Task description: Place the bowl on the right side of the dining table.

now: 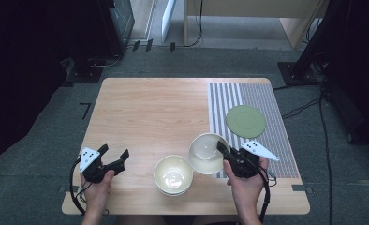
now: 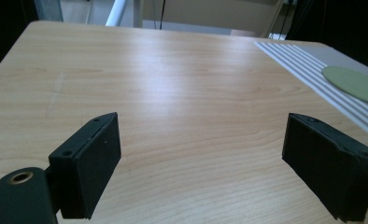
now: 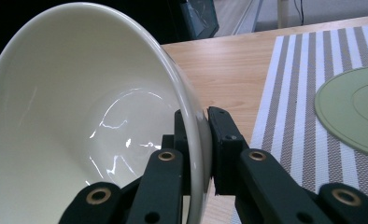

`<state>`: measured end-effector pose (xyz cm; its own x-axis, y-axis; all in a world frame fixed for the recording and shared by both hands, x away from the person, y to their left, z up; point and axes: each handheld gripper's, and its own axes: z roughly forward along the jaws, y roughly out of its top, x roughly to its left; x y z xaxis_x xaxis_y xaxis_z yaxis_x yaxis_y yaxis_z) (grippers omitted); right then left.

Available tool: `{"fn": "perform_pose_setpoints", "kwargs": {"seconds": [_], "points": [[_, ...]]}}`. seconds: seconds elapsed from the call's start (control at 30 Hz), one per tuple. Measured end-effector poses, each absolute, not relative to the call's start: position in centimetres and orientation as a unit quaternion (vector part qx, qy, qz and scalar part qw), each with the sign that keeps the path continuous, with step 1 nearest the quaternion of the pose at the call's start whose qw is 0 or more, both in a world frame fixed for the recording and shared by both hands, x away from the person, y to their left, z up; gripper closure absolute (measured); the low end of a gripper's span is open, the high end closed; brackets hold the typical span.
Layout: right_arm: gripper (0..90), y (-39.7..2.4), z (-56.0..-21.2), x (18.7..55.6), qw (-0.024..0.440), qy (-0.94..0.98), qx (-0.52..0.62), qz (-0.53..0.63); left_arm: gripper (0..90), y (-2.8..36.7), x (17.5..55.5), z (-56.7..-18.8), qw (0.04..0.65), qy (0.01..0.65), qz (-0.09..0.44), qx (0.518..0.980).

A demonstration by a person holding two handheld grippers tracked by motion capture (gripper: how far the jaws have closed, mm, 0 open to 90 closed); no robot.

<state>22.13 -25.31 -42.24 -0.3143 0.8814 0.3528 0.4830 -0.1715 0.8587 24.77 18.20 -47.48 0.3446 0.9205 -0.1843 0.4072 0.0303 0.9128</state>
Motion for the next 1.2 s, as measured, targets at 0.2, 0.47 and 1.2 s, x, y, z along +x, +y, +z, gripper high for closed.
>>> {"fn": "perform_pose_setpoints", "kwargs": {"seconds": [0.2, 0.47, 1.2], "points": [[83.6, -25.6, -42.3, 22.2, 0.191, 0.614, 0.557, 0.526, 11.0, 18.6, 25.1, -48.4, 0.483, 0.52, 0.261, 0.655], [83.5, -25.8, -42.4, 22.2, 0.193, 0.613, 0.561, 0.522, 10.2, 19.1, 25.5, -49.5, 0.454, 0.536, 0.268, 0.659], [83.5, -26.9, -42.7, 22.5, 0.194, 0.601, 0.577, 0.518, 9.8, 19.5, 26.1, -51.0, 0.447, 0.55, 0.251, 0.66]]}}
